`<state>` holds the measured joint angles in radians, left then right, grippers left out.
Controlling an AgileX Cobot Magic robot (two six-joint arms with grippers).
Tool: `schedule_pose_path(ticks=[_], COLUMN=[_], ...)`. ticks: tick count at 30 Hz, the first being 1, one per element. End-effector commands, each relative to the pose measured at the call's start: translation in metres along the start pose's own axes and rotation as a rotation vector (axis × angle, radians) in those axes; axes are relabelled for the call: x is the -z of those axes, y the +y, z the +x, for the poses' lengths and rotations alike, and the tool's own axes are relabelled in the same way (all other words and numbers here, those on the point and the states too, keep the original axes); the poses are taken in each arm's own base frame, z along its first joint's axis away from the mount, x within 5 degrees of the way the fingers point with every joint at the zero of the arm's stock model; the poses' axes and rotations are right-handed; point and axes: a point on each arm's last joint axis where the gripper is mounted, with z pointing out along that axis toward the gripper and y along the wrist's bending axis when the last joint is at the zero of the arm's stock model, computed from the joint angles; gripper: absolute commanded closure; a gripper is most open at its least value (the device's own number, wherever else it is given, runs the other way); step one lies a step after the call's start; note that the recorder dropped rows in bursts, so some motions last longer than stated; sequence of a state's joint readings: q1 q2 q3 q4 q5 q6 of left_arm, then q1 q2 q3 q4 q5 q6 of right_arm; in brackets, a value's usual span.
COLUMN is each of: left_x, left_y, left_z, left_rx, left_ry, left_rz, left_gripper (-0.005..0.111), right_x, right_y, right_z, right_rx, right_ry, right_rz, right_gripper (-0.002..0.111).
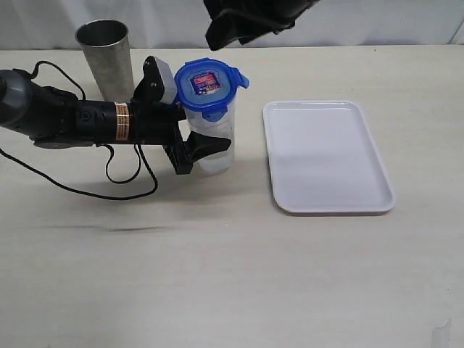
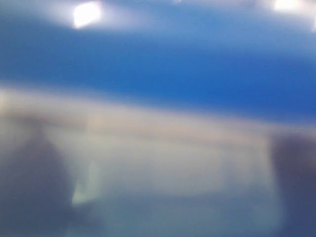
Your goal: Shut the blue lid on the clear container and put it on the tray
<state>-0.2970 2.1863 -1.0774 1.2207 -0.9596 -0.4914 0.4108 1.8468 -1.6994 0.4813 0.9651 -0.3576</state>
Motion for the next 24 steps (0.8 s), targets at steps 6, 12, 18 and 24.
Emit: schedule_pose_path(ticks=[6,12,18,24], left_x=[0.001,0.001,0.001,0.001], left_y=[0.001,0.001,0.001,0.001], left_z=[-0.011,-0.011,-0.011,-0.011], left_rx=[0.005,0.005,0.005,0.004], left_ry=[-0.055,-0.055,-0.055,-0.054], left_rz=[-0.005,-0.005,-0.005,-0.003], left_gripper=[0.107,0.107,0.107,0.107], right_x=[-0.031,-0.052,-0.069,-0.095], right_y=[-0.027,-0.033,-0.031,-0.037], right_z=[0.018,0.025,0.028,0.044], right_rx=[-0.121,-0.124,-0.116,-0.150], right_ry=[0.168,0.216,0.222,0.300], right_rz=[-0.006,-0.040,-0.141,-0.197], right_gripper=[0.057,0.057,0.075,0.068])
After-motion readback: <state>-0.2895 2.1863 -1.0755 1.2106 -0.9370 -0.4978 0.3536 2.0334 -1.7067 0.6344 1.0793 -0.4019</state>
